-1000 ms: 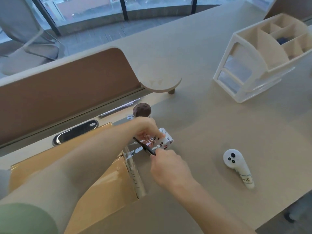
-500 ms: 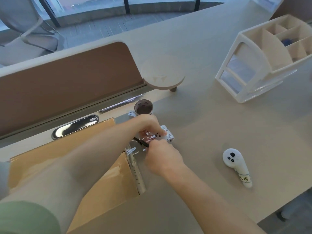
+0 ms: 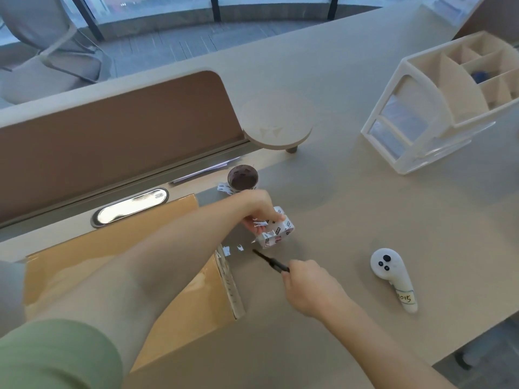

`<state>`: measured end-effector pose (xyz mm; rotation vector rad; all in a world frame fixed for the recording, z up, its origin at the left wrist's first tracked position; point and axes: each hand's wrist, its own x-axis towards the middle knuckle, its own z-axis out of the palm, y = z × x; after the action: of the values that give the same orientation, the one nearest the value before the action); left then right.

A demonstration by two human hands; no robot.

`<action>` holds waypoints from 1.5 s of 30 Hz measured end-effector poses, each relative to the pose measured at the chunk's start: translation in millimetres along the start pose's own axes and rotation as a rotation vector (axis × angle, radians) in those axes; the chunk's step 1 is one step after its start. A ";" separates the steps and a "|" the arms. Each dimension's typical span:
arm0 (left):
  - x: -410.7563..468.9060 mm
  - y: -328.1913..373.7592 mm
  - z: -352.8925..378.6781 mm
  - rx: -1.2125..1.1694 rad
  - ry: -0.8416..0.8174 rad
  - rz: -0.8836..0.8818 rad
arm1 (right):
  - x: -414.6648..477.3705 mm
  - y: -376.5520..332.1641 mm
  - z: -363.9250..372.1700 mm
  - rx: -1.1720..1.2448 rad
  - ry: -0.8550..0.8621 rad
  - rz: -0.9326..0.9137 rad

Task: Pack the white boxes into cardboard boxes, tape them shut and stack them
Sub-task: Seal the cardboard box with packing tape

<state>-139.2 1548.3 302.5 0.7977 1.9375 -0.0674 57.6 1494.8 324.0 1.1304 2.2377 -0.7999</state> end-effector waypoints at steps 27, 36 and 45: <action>-216.6 -64.3 -32.7 -0.203 0.878 0.125 | 96.0 -108.0 7.7 0.932 0.016 -0.018; -234.4 -103.2 -21.5 -0.344 0.869 0.041 | 96.4 -120.5 28.8 0.679 0.180 -0.076; -244.0 -136.4 -15.5 -0.406 0.848 0.025 | 102.9 -122.5 37.6 0.539 0.273 -0.032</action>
<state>-157.8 1325.5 471.0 0.6129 2.5943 0.7684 -92.2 1464.8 263.4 1.5260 2.3267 -1.3915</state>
